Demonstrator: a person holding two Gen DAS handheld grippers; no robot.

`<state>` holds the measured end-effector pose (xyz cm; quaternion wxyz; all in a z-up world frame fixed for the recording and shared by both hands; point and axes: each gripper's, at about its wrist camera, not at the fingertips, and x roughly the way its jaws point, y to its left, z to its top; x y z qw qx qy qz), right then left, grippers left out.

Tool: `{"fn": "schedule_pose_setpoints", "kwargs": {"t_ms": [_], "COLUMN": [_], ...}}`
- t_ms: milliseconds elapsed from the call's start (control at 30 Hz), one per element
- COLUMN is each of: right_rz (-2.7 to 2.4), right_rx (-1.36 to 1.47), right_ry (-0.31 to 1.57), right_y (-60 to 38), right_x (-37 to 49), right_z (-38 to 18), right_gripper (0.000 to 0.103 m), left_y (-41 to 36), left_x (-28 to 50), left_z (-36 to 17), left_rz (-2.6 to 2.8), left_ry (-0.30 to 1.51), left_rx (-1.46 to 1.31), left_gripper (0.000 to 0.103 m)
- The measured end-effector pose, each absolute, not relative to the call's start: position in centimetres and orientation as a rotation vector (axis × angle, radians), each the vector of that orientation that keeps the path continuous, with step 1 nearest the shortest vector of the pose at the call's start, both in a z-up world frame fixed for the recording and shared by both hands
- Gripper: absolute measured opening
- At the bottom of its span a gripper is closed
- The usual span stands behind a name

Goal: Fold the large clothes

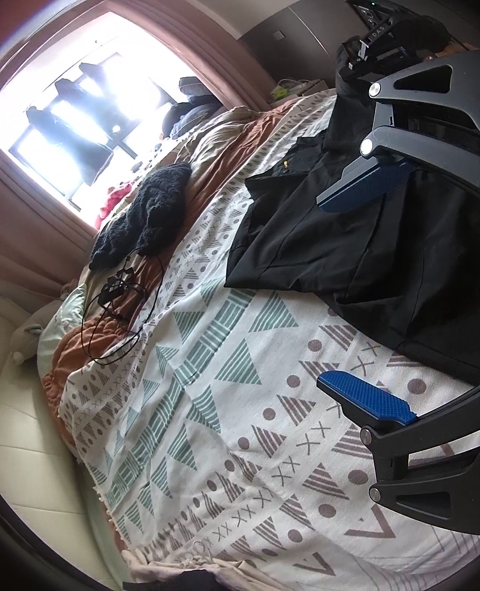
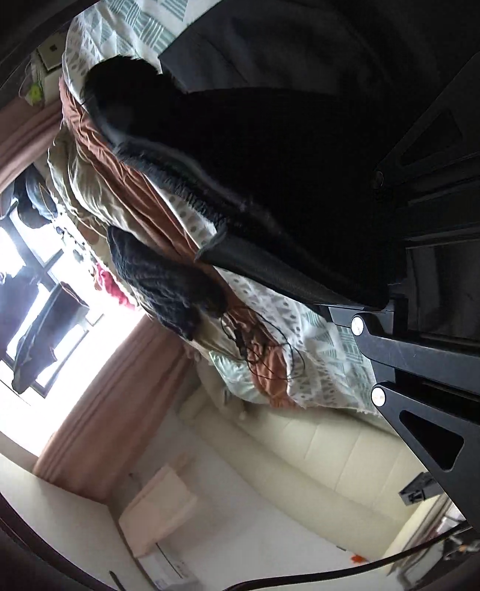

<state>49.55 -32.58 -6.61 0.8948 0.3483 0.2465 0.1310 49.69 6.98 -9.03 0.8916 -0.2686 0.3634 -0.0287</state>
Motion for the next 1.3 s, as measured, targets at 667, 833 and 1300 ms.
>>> {"fn": "schedule_pose_setpoints", "kwargs": {"t_ms": [667, 833, 1300], "right_rz": [0.342, 0.197, -0.166], "right_rx": [0.513, 0.538, 0.867], "right_ry": [0.763, 0.722, 0.617], "right_y": [-18.9, -27.2, -48.1], "right_x": [54.6, 51.8, 42.9], "right_z": [-10.1, -9.0, -12.9], "right_gripper": [0.076, 0.076, 0.076], "left_y": [11.4, 10.9, 5.2], "left_x": [49.6, 49.5, 49.5], "left_z": [-10.1, -9.7, -8.9], "left_rz": [-0.031, -0.038, -0.053], "left_ry": [0.772, 0.758, 0.737], "left_rx": [-0.693, -0.694, -0.494], "left_gripper": [0.088, 0.088, 0.081]}}
